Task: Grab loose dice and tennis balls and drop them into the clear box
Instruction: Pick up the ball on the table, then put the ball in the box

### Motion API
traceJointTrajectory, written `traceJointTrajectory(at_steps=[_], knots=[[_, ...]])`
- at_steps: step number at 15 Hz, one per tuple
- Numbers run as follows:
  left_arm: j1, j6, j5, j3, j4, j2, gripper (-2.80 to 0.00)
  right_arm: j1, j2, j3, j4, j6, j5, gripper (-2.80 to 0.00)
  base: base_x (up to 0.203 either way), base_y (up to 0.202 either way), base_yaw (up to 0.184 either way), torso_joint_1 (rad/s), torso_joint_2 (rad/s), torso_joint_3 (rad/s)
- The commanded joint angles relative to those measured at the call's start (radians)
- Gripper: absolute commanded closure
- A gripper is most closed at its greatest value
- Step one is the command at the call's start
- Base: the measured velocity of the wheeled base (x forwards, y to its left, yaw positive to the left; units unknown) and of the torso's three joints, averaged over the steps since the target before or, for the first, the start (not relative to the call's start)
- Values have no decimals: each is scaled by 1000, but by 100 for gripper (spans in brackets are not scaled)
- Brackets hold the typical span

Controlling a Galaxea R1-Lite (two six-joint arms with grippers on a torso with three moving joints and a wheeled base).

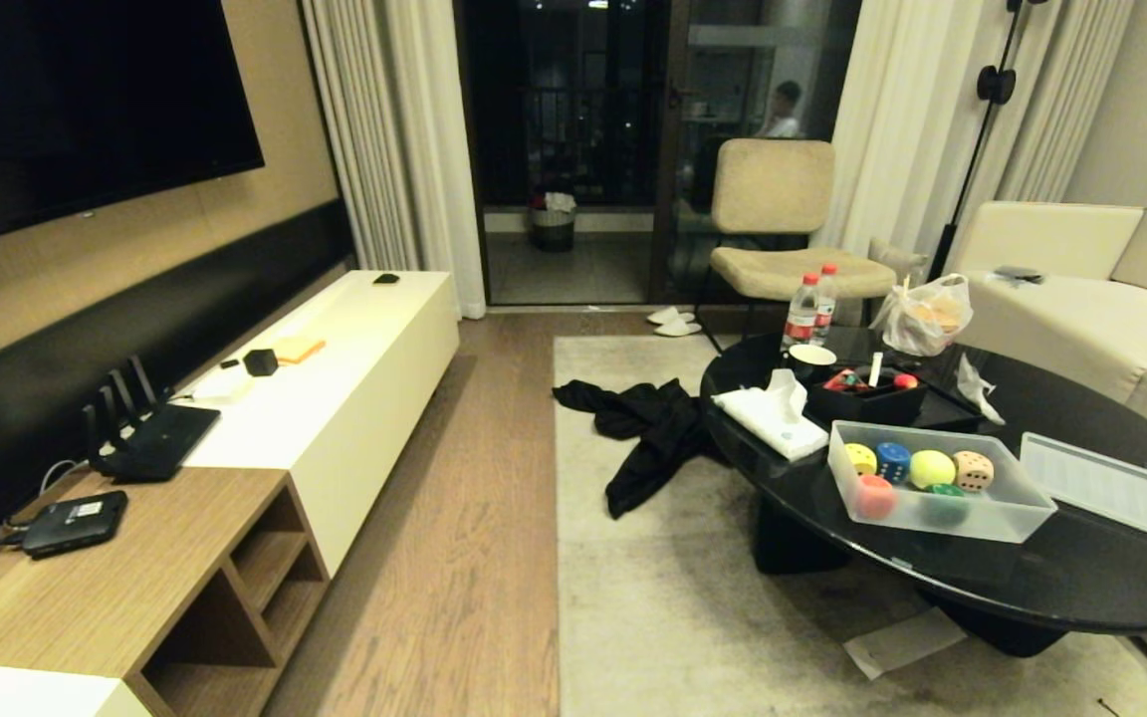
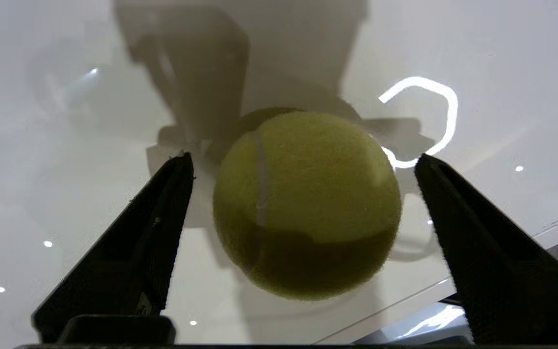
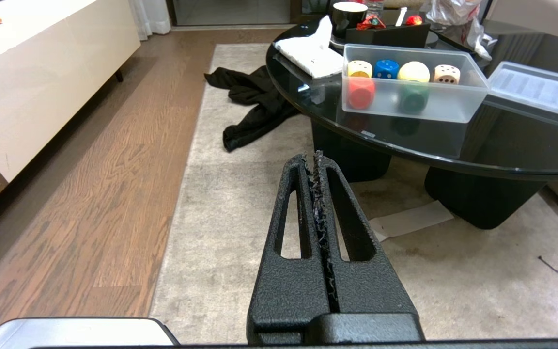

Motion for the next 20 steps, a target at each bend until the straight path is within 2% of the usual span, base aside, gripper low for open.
traceJointTrajectory(at_steps=[1, 8, 12, 14, 16, 20], knots=[[1, 11, -1, 23, -1, -3, 0, 0, 0, 2, 0, 0, 0, 0, 0, 0, 0, 0, 0, 0], [2, 19, -7, 29, -1, -12, 0, 0, 0, 2, 0, 0, 0, 0, 0, 0, 0, 0, 0, 0], [-17, 17, -49, 14, 4, -143, 0, 0, 0, 2, 0, 0, 0, 0, 0, 0, 0, 0, 0, 0], [-96, -18, -58, -36, 10, -221, 0, 0, 0, 2, 0, 0, 0, 0, 0, 0, 0, 0, 0, 0], [-197, -83, -55, -113, 29, -257, 0, 0, 0, 2, 0, 0, 0, 0, 0, 0, 0, 0, 0, 0], [-445, -227, -51, -323, 180, -284, 0, 0, 0, 2, 0, 0, 0, 0, 0, 0, 0, 0, 0, 0]])
